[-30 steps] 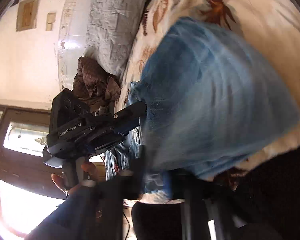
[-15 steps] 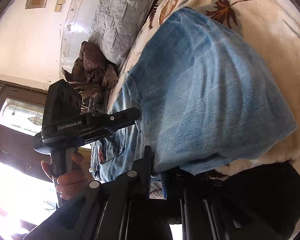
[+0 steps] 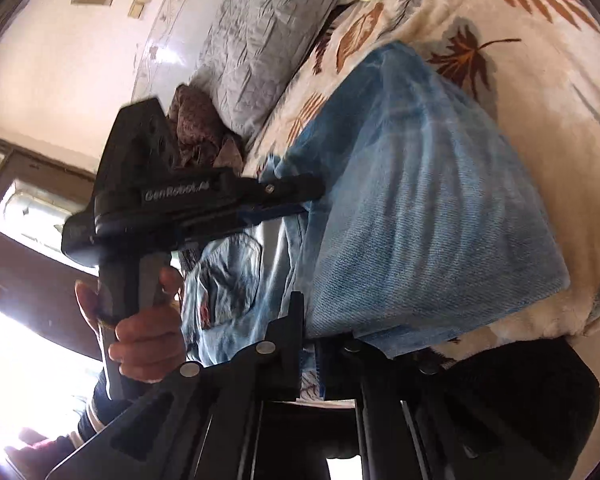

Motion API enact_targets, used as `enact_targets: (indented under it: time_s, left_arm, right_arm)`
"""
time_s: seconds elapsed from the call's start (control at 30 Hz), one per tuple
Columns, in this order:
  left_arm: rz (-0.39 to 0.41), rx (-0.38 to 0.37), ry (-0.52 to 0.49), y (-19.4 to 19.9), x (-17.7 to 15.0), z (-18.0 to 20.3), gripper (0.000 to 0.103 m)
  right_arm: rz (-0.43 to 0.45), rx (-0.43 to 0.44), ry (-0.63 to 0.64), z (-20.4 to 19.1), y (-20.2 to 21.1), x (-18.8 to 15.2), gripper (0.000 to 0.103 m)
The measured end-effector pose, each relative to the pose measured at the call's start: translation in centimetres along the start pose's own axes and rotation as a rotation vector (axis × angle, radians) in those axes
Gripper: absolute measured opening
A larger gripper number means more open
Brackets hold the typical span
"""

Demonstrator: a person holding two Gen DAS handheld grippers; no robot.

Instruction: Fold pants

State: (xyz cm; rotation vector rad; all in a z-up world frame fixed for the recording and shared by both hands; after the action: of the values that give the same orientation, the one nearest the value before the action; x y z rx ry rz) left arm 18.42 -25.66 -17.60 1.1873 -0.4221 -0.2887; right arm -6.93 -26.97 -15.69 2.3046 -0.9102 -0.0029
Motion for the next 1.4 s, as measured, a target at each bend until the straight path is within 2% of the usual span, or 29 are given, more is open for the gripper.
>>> enact_targets:
  time_s: [0.07, 0.17, 0.23, 0.3, 0.37, 0.47, 0.53, 0.63, 0.7, 0.8, 0.97, 1.07, 1.2, 1.27, 1.4]
  left_arm:
    - [-0.001, -0.034, 0.024, 0.5, 0.0, 0.0, 0.023]
    - [0.011, -0.086, -0.002, 2.2, -0.4, -0.4, 0.024]
    - [0.018, -0.09, -0.014, 3.8, -1.0, -1.3, 0.024]
    - [0.056, -0.1, 0.012, 6.0, -1.5, -3.3, 0.025]
    - [0.106, -0.103, 0.052, 9.1, -2.1, -6.1, 0.028]
    - [0.174, -0.058, 0.117, 13.2, -3.2, -11.4, 0.039]
    - [0.206, -0.038, 0.169, 15.4, -4.5, -14.9, 0.044]
    - [0.25, -0.07, 0.257, 18.1, -7.0, -20.0, 0.051]
    - [0.27, -0.096, 0.313, 19.3, -9.0, -22.9, 0.052]
    - [0.283, -0.164, 0.381, 19.7, -11.3, -26.6, 0.053]
    - [0.28, -0.325, 0.47, 17.5, -13.1, -31.4, 0.053]
    - [0.272, -0.387, 0.503, 15.5, -12.9, -32.8, 0.054]
    - [0.27, -0.463, 0.537, 13.7, -12.3, -33.9, 0.056]
    - [0.269, -0.475, 0.547, 13.0, -12.0, -34.3, 0.062]
    - [0.269, -0.477, 0.549, 11.8, -11.6, -34.4, 0.065]
  right_arm:
    - [-0.035, -0.022, -0.03, 1.0, -1.1, -0.5, 0.005]
    - [-0.024, 0.036, -0.059, 0.7, 0.3, -0.4, 0.01]
    - [-0.04, 0.039, -0.011, -0.2, 1.6, -0.9, 0.027]
    - [-0.025, 0.012, 0.051, -1.0, 2.9, -1.4, 0.035]
    - [-0.027, -0.024, 0.116, -1.9, 3.3, -1.7, 0.035]
    - [-0.035, -0.06, 0.241, -4.2, 2.3, -2.3, 0.037]
    - [-0.055, -0.072, 0.335, -6.6, 0.4, -3.0, 0.047]
    - [-0.113, -0.075, 0.525, -11.3, -3.3, -5.0, 0.052]
    - [-0.121, -0.099, 0.688, -14.5, -5.5, -7.1, 0.054]
    - [-0.099, -0.155, 0.929, -18.9, -8.9, -10.2, 0.067]
    - [-0.07, -0.314, 1.28, -22.5, -14.7, -15.4, 0.068]
    - [-0.064, -0.415, 1.392, -22.1, -17.1, -17.0, 0.068]
    - [-0.04, -0.502, 1.522, -21.8, -19.0, -18.7, 0.07]
    - [-0.031, -0.54, 1.584, -21.6, -19.9, -19.4, 0.072]
    - [-0.018, -0.588, 1.631, -21.1, -21.1, -20.1, 0.073]
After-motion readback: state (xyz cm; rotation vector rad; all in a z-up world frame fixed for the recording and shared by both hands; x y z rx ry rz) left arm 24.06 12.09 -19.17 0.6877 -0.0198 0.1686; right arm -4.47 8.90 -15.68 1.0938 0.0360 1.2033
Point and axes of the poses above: each gripper's, at about its wrist camera, not at the fingertips, and y roughly against the way its jaws point, z to its right, x to its top, the point moved 5 cm from there along -y, roughly the way its jaws point, and after that the axes turned 2 degrees about z, right-handed, at the moved point
